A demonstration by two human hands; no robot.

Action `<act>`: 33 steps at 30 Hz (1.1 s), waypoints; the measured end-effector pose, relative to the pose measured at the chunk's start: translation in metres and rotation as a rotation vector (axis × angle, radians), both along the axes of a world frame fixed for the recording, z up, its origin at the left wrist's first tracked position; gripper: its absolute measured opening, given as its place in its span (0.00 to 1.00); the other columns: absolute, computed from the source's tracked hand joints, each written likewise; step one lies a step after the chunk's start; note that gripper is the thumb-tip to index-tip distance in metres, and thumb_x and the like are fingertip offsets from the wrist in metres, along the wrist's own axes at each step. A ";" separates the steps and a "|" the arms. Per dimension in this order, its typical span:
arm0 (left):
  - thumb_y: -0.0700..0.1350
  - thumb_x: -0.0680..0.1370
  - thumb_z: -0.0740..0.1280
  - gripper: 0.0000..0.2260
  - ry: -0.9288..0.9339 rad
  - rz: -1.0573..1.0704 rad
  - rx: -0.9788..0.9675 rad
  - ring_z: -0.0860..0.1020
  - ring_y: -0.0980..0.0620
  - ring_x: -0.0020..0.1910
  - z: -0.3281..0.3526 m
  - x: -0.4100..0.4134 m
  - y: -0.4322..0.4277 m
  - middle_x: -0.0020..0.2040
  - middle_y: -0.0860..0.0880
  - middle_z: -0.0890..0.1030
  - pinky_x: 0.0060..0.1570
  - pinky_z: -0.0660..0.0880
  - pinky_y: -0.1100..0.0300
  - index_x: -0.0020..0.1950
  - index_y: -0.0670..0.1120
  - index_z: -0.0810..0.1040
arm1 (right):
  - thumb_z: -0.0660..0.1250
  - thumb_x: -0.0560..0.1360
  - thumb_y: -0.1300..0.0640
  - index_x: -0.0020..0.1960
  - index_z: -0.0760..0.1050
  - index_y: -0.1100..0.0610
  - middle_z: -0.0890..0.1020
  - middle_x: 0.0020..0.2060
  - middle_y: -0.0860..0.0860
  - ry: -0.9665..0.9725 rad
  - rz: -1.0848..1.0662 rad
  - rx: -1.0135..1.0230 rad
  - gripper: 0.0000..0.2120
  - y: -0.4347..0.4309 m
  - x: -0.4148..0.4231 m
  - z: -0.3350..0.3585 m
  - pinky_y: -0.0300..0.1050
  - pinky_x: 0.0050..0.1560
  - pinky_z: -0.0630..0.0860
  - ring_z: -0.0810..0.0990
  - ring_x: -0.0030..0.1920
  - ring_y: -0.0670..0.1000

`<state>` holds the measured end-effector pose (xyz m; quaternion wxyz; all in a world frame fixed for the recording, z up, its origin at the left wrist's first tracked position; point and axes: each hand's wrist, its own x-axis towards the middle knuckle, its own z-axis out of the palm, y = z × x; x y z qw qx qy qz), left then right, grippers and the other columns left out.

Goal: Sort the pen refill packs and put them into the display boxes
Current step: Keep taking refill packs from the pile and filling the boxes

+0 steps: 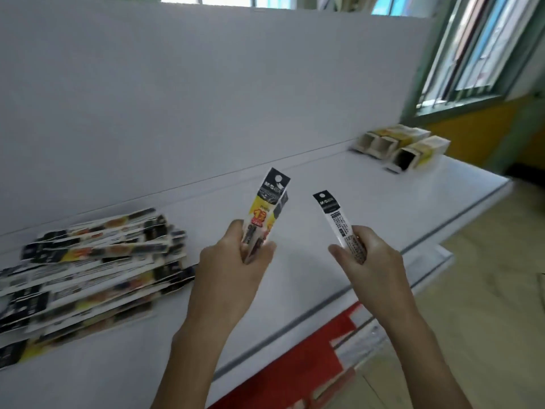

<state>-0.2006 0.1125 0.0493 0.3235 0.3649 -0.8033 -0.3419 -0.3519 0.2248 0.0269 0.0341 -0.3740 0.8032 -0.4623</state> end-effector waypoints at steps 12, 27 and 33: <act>0.51 0.79 0.57 0.10 -0.019 -0.341 0.164 0.75 0.50 0.30 -0.023 -0.213 0.125 0.33 0.47 0.76 0.30 0.71 0.58 0.40 0.49 0.69 | 0.55 0.79 0.53 0.63 0.69 0.48 0.80 0.37 0.57 -0.060 -0.245 0.048 0.13 0.164 -0.171 -0.020 0.54 0.36 0.73 0.76 0.33 0.56; 0.50 0.80 0.57 0.11 0.006 -0.386 0.182 0.77 0.53 0.27 -0.015 -0.391 0.111 0.30 0.46 0.77 0.32 0.75 0.62 0.43 0.46 0.74 | 0.57 0.79 0.53 0.51 0.73 0.47 0.80 0.36 0.52 0.019 -0.178 0.006 0.06 0.144 -0.339 -0.010 0.57 0.39 0.76 0.78 0.36 0.52; 0.54 0.77 0.62 0.12 -0.127 -0.172 0.086 0.70 0.55 0.28 -0.010 -0.457 0.073 0.30 0.51 0.72 0.29 0.64 0.61 0.38 0.48 0.71 | 0.59 0.78 0.53 0.53 0.74 0.50 0.81 0.37 0.50 -0.007 -0.092 0.023 0.08 0.103 -0.415 0.009 0.50 0.41 0.76 0.78 0.35 0.48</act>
